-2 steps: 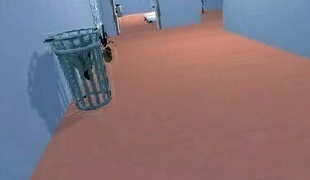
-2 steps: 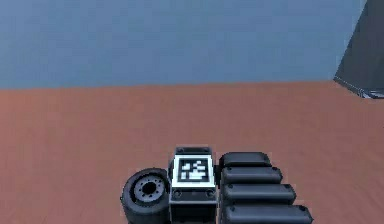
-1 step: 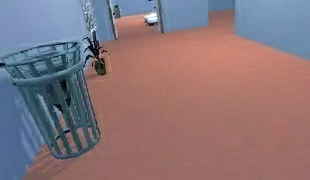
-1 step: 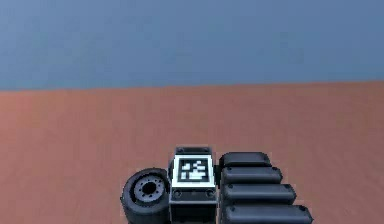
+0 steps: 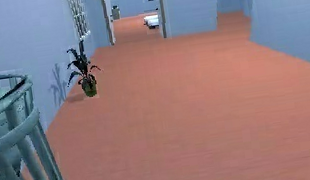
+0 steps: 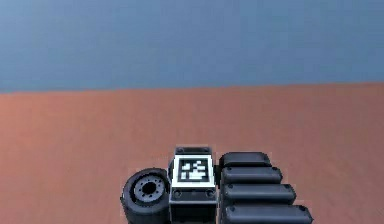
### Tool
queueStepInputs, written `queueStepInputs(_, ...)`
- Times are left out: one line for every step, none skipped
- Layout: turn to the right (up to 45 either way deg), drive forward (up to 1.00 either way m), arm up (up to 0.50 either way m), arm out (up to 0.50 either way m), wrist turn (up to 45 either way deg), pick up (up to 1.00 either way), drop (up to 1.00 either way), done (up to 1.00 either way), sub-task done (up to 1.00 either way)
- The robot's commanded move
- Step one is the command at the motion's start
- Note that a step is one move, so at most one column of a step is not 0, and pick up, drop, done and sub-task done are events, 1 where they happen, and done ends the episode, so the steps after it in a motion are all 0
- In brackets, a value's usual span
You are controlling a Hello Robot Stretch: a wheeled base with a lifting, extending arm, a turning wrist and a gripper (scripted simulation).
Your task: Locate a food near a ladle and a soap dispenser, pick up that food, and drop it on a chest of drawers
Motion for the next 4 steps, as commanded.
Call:
queueStepInputs(-3.0,0.0,0.0,0.0,0.0,0.0,0.0,0.0,0.0)
queueStepInputs(0.0,0.45,0.0,0.0,0.0,0.0,0.0,0.0,0.0)
queueStepInputs(0.0,1.0,0.0,0.0,0.0,0.0,0.0,0.0,0.0)
queueStepInputs(0.0,1.0,0.0,0.0,0.0,0.0,0.0,0.0,0.0)
